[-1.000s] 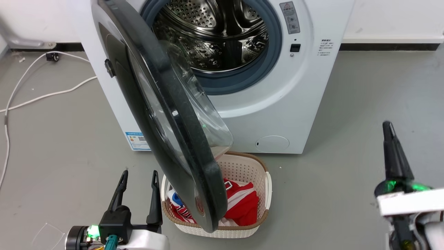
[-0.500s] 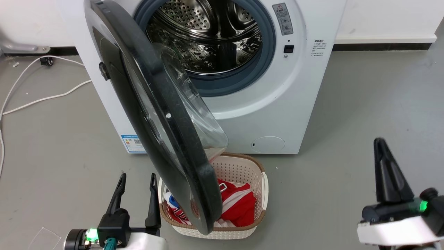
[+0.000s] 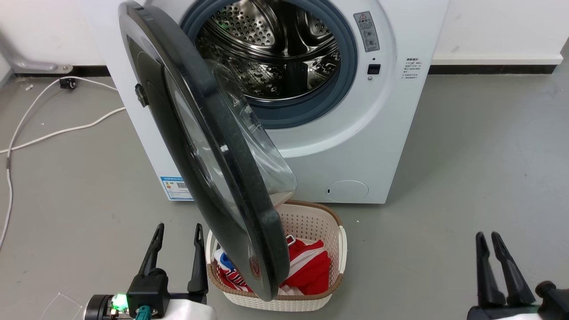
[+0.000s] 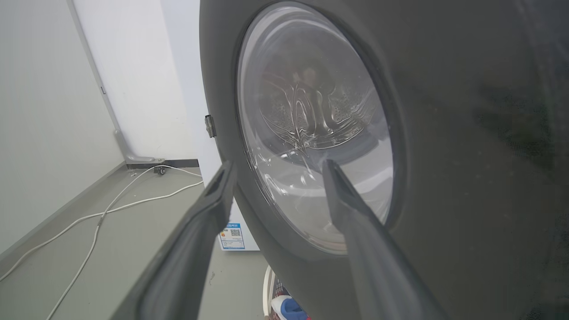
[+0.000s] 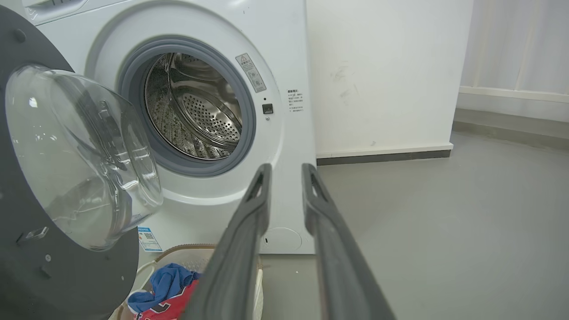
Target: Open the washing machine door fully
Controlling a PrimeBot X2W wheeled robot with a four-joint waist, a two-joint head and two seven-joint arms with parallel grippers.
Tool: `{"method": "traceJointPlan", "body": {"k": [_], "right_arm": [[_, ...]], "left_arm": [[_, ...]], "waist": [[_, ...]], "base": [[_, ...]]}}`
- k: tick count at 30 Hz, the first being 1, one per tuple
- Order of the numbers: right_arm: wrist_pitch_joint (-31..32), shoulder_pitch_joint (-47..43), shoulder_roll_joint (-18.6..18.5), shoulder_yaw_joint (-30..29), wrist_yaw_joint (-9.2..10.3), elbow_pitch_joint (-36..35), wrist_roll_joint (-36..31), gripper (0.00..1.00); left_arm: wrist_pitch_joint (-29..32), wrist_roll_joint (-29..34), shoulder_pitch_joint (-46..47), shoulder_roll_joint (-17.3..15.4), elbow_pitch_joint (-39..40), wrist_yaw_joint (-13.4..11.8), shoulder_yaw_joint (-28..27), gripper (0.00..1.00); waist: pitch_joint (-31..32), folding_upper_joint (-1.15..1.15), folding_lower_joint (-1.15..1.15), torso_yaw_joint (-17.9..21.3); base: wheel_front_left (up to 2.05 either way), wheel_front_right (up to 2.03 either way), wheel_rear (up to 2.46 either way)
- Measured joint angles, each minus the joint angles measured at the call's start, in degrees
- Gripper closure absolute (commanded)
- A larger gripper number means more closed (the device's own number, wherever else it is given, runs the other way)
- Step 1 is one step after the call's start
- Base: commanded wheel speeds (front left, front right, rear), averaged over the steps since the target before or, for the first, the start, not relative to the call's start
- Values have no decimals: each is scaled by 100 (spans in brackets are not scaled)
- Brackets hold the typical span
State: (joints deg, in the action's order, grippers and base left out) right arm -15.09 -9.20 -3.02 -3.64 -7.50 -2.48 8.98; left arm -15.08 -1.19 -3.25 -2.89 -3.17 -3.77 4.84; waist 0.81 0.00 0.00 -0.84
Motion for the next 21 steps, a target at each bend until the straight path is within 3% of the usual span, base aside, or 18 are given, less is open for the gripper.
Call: {"method": "traceJointPlan", "body": {"k": [1,2,21], "right_arm": [[0,-40,0,5,0,25,43,26],[1,-68,2,3,0,51,82,0],[0,-185,3,47,0,234,259,0]], "left_arm": [[0,0,-6,0,1,0,-2,0],[0,0,-11,-1,1,0,1,0],[0,-65,-67,0,-5,-26,-29,0]], "waist": [[10,0,0,-1],[20,0,0,-3],[75,0,0,-38]], "base": [[0,0,0],[0,0,0],[0,0,0]]}}
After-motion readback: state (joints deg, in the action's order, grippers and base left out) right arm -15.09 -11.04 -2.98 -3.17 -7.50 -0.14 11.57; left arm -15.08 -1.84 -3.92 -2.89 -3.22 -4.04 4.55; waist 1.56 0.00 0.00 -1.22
